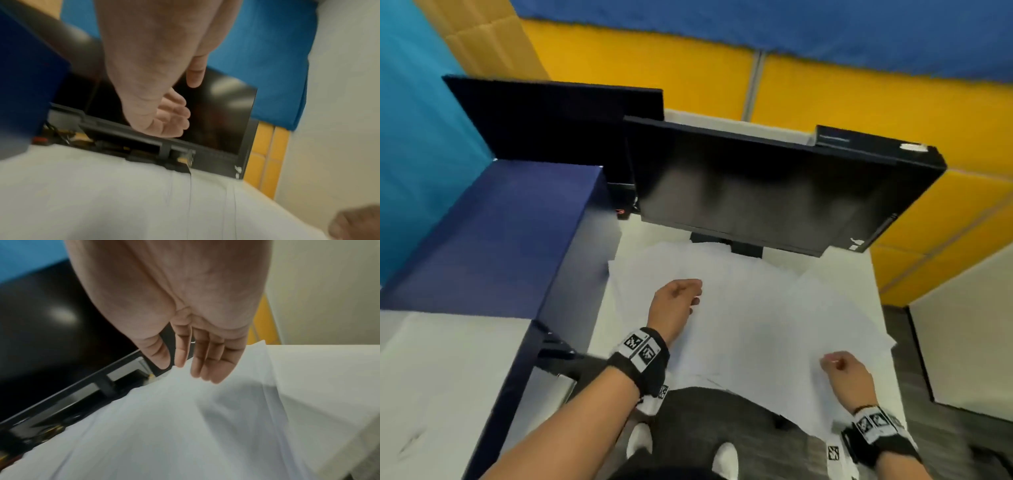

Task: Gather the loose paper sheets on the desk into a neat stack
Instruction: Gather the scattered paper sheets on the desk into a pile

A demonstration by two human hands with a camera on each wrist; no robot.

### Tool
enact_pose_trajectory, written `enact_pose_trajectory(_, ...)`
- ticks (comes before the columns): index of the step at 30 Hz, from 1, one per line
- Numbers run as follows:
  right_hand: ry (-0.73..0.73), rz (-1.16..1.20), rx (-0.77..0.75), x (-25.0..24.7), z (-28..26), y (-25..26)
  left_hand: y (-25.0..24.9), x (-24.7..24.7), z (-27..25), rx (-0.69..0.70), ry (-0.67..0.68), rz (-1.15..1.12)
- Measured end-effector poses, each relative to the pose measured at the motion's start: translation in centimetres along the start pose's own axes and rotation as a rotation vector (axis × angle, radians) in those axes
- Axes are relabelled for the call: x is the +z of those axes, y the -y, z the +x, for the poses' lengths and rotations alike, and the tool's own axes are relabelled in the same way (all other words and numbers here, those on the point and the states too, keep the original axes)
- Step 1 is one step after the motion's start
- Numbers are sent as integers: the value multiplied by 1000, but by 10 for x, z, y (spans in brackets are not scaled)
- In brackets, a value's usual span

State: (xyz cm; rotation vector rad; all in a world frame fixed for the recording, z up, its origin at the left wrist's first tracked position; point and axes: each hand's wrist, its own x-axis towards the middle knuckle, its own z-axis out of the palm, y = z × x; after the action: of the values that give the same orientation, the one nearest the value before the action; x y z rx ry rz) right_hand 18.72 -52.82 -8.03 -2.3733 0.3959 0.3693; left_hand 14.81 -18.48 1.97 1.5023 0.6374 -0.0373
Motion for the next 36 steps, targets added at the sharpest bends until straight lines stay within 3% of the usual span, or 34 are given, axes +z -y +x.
enact_pose_trajectory(5, -96, 4, 146, -13, 69, -3, 44, 61, 97, -155, 123, 338)
enact_pose_trajectory(9, -125, -97, 299, -23, 111, -12, 64, 83, 144, -196, 163, 576)
enact_pose_trajectory(11, -160, -161, 409, -29, 126, -18, 71, 82, 163, -219, 50, 697)
enact_pose_trajectory(15, -194, -138, 678, -35, 145, -29, 77, 64, 183, -355, -325, 886)
enact_pose_trajectory(19, -169, -132, 720, -26, 154, -26, 87, 55, 195, -435, -396, 877)
enact_pose_trajectory(25, -71, -21, 447, 4, 161, 13, 90, 64, 201, -342, -283, 791)
enact_pose_trajectory(28, -61, 59, 284, 5, 164, 16, 86, 59, 200, -202, -240, 802)
enact_pose_trajectory(31, -195, 75, 417, -3, 165, 2, 82, 59, 197, -41, -88, 828)
enact_pose_trajectory(34, -180, -49, 608, 4, 162, 3, 82, 82, 189, -38, 121, 930)
enact_pose_trajectory(36, -130, -97, 549, 17, 160, 16, 80, 103, 187, -37, 164, 949)
